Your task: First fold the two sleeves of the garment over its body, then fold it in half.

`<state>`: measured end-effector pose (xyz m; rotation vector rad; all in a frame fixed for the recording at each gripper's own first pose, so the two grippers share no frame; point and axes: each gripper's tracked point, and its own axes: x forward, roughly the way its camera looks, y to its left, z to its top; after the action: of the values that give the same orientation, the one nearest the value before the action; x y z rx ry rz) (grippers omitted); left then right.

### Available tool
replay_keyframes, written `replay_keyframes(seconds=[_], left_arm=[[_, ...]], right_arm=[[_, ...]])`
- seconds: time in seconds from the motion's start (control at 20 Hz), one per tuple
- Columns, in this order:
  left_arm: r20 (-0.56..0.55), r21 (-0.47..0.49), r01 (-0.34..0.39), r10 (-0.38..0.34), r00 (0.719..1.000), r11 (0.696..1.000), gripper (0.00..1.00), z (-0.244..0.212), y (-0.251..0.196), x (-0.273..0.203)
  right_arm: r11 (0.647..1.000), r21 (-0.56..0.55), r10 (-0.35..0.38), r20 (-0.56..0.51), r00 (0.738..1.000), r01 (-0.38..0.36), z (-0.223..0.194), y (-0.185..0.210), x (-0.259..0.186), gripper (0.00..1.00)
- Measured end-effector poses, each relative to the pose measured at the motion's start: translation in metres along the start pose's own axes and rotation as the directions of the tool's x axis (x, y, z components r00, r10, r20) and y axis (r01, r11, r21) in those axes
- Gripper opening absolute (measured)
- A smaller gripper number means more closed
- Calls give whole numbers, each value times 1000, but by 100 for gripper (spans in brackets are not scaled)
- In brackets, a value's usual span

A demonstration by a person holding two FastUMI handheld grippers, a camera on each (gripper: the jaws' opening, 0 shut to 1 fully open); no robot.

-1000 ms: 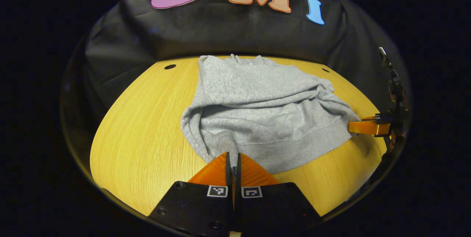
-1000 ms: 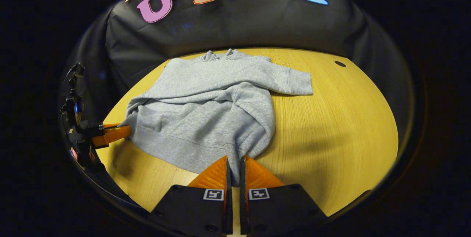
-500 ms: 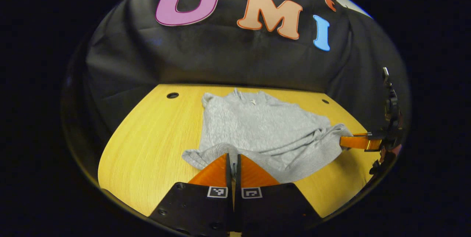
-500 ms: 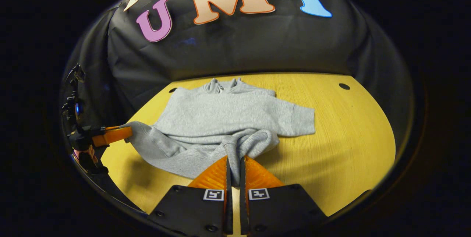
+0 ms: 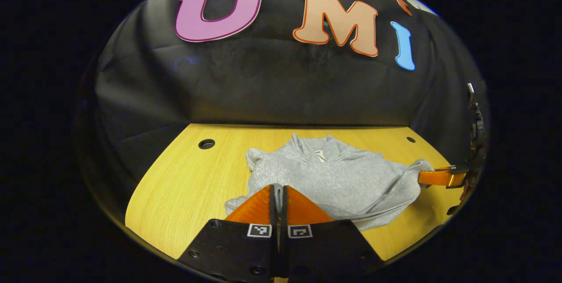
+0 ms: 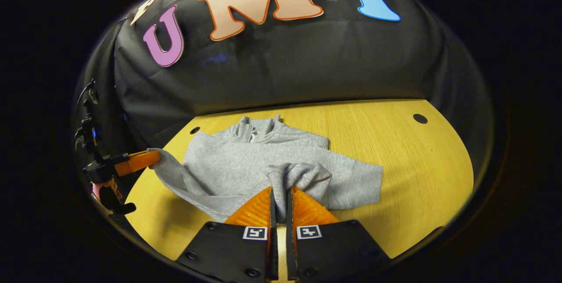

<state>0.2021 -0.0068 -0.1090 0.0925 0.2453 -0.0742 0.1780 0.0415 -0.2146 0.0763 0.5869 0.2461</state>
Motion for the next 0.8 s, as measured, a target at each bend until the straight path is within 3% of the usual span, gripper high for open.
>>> replay_keyframes(seconds=[0.2, 0.5, 0.55, 0.65, 0.7, 0.75, 0.8], left_arm=[[-66, 56, -18, 22, 998, 998, 0, -24, 0, 42], [-99, 74, -22, 29, 995, 997, 0, -43, 0, 74], [-91, 74, -22, 29, 995, 997, 0, -41, 0, 74], [-73, 86, -31, 37, 997, 996, 6, -37, 4, 73], [-62, 89, -29, 35, 997, 996, 20, -30, 4, 69], [-45, 94, -27, 31, 998, 995, 24, -22, 5, 65], [-23, 90, -9, 11, 1000, 996, 53, -12, 4, 62]], right_arm=[[996, 85, -15, -93, 996, 23, -20, -11, 43, 10], [975, 213, 89, -99, 991, -67, -19, -8, 61, 23], [969, 226, 117, -91, 989, -94, -17, -1, 61, 33], [967, 224, 144, -71, 987, -125, -10, 9, 54, 67], [970, 209, 139, -54, 989, -125, -5, 10, 52, 75], [974, 192, 131, -29, 991, -123, 3, 12, 48, 86], [976, 176, 126, 5, 992, -125, 14, 11, 43, 87]])
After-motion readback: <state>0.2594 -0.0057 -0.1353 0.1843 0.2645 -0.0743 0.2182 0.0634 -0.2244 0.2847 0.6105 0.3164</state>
